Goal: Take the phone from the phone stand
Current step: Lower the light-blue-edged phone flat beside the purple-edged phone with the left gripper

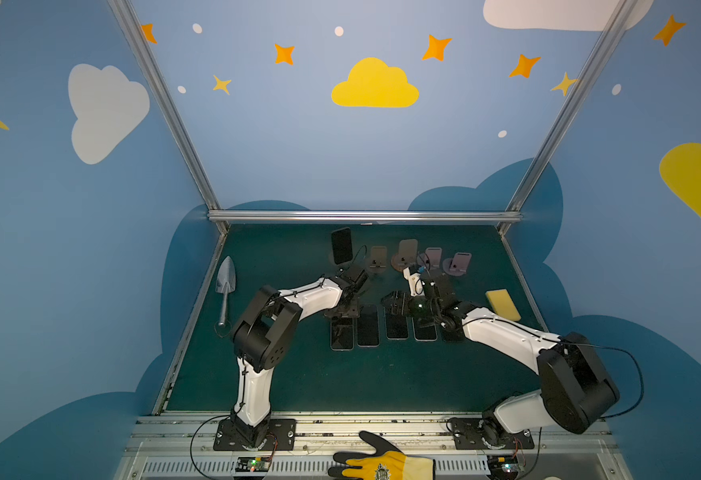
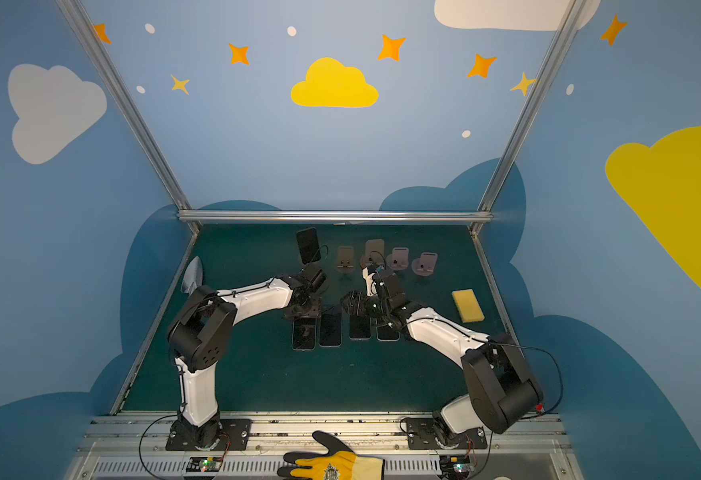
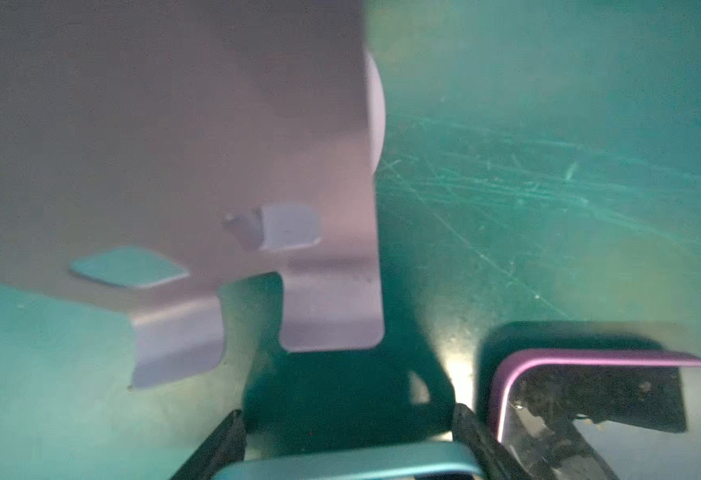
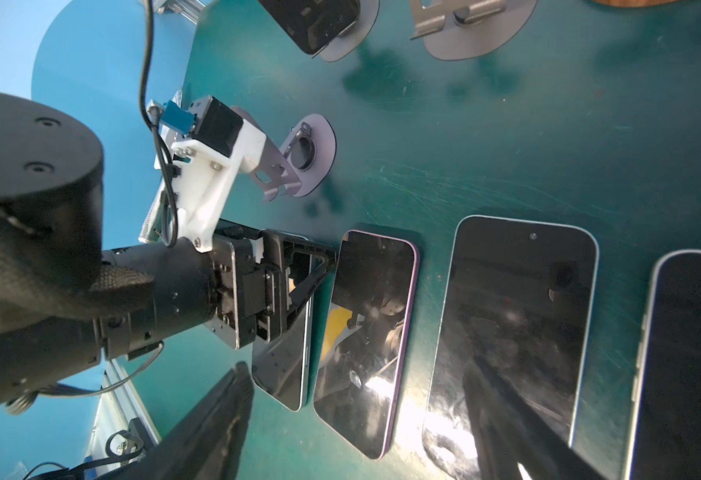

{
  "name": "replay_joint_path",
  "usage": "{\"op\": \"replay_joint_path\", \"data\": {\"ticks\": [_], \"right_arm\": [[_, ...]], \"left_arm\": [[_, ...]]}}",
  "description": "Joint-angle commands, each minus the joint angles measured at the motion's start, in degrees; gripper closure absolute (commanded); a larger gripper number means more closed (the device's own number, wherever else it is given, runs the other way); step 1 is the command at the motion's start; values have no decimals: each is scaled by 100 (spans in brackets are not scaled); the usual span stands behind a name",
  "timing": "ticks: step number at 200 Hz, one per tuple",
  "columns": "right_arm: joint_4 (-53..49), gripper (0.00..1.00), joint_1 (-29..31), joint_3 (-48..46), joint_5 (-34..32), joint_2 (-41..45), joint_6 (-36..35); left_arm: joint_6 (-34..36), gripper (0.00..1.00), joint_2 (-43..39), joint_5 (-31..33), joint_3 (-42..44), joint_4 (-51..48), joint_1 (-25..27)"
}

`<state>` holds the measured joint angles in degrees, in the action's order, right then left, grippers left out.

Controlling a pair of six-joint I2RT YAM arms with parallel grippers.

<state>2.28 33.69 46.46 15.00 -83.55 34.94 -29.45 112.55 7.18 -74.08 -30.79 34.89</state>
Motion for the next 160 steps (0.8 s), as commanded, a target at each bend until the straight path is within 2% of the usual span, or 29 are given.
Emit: {"op": "replay_joint_path", "data": {"ticks": [1,160], "right_arm": [[-46,20,-3,66,-46,-30,83],[86,20,-12,48,90,-107,239]], "left_arm": [[-169,34,23,-277,261,267,-2],[-186,30,-225,-257,571,320,14]]}}
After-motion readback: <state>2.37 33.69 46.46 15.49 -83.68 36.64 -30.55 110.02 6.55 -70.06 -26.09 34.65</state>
